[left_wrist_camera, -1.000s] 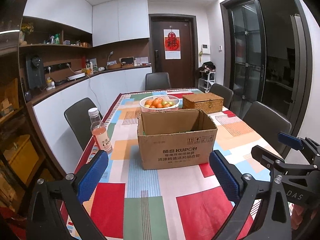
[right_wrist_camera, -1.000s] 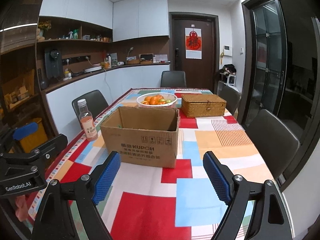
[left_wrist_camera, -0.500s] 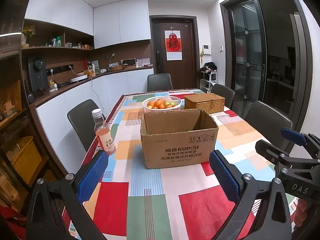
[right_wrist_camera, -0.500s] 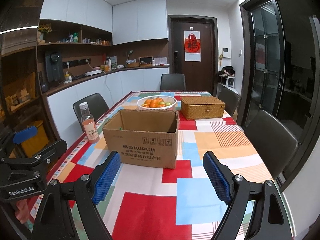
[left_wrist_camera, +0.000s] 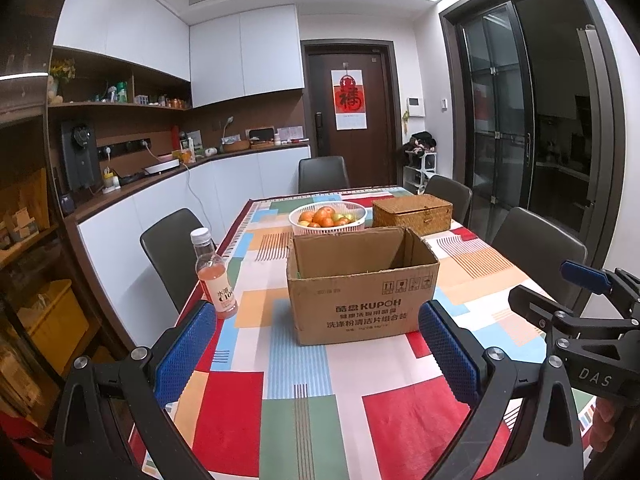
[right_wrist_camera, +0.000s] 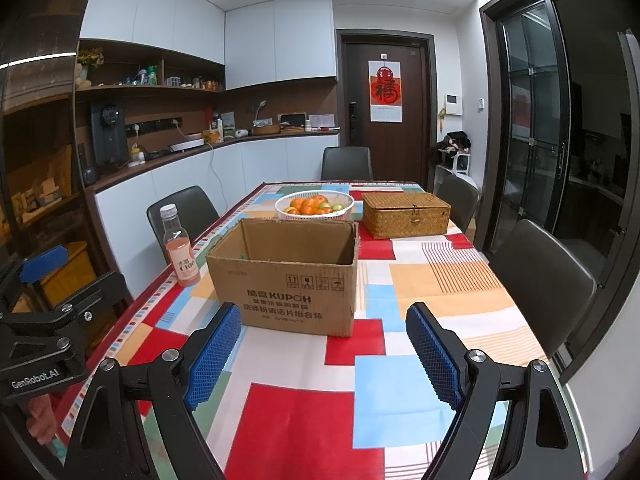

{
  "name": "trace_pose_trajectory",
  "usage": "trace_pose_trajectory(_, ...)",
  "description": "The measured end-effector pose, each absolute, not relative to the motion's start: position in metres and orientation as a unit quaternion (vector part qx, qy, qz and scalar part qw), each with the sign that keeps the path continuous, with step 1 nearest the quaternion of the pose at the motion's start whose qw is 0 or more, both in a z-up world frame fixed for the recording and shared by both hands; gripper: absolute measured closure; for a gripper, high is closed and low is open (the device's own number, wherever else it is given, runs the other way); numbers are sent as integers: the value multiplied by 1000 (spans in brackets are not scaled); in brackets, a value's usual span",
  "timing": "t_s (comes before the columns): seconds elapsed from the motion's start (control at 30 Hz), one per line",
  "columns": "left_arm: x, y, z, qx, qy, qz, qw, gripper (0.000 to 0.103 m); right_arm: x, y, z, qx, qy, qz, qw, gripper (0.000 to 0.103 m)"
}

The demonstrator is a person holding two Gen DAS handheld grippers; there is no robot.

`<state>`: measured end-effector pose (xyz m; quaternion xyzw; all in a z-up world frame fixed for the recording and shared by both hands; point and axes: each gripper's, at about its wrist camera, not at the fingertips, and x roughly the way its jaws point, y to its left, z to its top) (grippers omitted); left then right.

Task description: Organize snacks

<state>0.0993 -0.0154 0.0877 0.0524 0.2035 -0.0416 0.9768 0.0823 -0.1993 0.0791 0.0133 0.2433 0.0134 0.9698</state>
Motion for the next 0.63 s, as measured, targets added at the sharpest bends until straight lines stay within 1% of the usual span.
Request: trace_pose_trajectory(0.63,102,-10,87,50,208,-38,976,0,84,-198,75,13,251,15,968,18)
